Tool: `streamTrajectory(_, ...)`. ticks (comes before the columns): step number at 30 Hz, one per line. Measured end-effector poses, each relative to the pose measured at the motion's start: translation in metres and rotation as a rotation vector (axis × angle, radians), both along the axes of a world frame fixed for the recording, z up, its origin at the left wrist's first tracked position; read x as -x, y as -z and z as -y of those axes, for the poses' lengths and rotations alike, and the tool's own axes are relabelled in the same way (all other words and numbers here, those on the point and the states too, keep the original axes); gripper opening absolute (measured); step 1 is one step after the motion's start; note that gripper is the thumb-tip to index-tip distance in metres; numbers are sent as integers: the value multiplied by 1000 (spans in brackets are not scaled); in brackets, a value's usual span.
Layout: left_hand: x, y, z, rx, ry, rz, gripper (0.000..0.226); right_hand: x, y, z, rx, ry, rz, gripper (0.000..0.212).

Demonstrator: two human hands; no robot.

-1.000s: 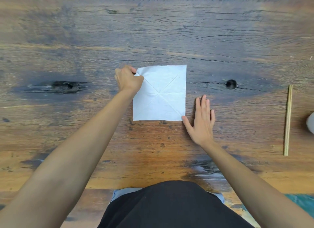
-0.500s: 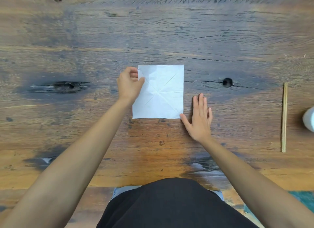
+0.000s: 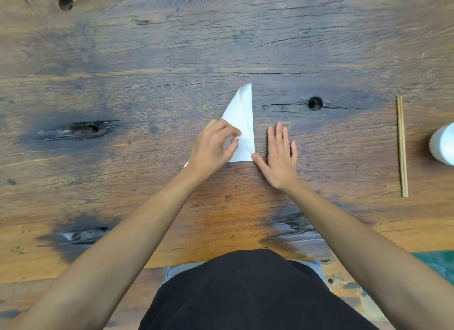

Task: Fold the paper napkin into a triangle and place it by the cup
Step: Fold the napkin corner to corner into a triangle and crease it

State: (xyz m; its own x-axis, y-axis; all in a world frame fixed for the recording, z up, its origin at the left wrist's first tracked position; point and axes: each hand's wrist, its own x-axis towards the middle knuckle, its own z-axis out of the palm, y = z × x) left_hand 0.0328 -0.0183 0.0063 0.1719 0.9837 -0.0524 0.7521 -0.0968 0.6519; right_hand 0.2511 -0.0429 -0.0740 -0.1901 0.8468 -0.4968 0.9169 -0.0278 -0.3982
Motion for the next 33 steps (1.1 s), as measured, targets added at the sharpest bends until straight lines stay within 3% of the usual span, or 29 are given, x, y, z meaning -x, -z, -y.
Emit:
streamTrajectory(16,-22,26,8,82,296,-234,12,-10,-10,-9,115,-84,-56,112)
streamTrajectory(33,-18,36,12,34,317,-263,7,-7,-11,-8,110,-81,-41,113)
